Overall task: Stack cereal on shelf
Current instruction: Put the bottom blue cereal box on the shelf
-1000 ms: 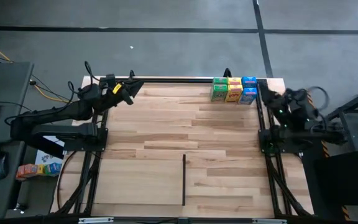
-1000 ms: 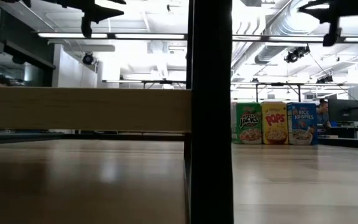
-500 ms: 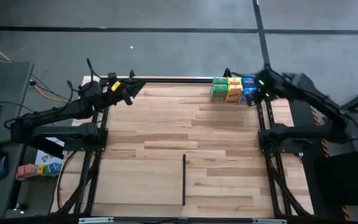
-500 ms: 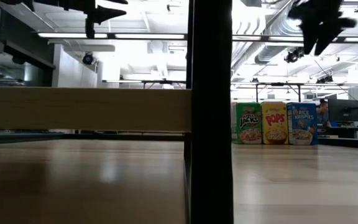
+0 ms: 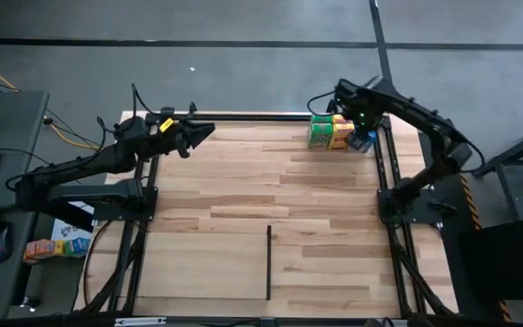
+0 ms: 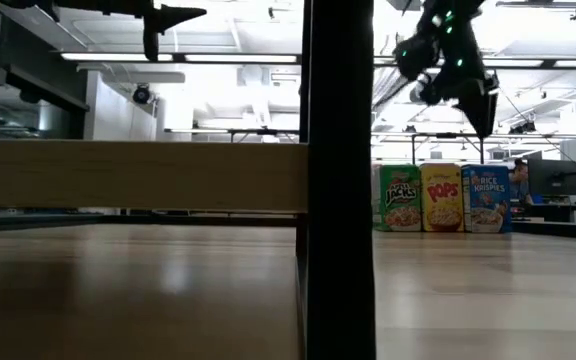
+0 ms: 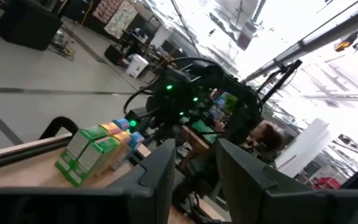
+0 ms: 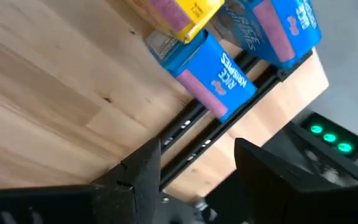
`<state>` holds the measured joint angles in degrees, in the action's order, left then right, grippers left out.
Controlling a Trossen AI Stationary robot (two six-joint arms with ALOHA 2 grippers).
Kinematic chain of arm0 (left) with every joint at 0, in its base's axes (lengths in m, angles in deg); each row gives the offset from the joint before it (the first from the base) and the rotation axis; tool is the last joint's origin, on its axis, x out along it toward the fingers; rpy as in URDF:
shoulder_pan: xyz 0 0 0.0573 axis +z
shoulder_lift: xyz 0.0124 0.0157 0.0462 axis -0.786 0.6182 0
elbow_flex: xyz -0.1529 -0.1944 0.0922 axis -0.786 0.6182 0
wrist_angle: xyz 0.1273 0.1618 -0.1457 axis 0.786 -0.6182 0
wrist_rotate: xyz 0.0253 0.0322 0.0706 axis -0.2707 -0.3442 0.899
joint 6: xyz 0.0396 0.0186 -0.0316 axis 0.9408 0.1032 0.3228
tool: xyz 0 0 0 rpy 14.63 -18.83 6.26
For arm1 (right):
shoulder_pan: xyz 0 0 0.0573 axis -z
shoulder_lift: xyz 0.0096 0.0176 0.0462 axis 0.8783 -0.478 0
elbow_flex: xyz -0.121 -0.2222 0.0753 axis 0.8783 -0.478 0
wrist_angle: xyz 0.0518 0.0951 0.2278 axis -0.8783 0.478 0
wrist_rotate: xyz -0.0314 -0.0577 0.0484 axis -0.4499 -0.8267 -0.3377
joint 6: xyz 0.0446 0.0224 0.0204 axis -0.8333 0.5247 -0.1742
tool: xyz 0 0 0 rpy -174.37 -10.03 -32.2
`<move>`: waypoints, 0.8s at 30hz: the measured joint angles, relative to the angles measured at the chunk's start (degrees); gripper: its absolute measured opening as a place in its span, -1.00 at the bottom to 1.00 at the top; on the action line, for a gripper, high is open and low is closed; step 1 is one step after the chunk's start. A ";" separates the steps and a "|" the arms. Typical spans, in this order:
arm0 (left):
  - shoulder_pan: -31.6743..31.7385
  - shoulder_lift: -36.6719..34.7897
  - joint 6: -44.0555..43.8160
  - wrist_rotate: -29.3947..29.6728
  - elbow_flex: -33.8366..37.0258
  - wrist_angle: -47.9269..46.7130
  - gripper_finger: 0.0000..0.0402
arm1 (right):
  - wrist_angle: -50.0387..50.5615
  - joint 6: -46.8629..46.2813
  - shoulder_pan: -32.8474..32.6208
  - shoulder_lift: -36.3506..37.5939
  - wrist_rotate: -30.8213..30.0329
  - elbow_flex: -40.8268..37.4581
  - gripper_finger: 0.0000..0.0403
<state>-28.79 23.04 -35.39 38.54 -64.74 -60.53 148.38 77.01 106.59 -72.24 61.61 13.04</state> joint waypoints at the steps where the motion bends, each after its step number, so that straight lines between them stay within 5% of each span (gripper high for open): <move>1: 0.00 0.00 0.00 0.00 -0.02 0.00 -0.45 | -0.05 0.12 -0.03 -0.75 -1.19 0.00 -0.12; 15: -0.02 0.00 0.07 0.02 0.00 0.00 -0.45 | -3.15 9.12 -0.15 -3.15 -5.86 0.00 -0.12; 24: -0.02 0.00 0.08 0.04 0.00 0.00 -0.45 | -3.42 12.54 2.59 -3.15 0.32 -0.02 -0.02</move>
<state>-28.81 23.04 -35.31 38.58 -64.74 -60.53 144.96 89.55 109.18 -75.38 61.92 13.02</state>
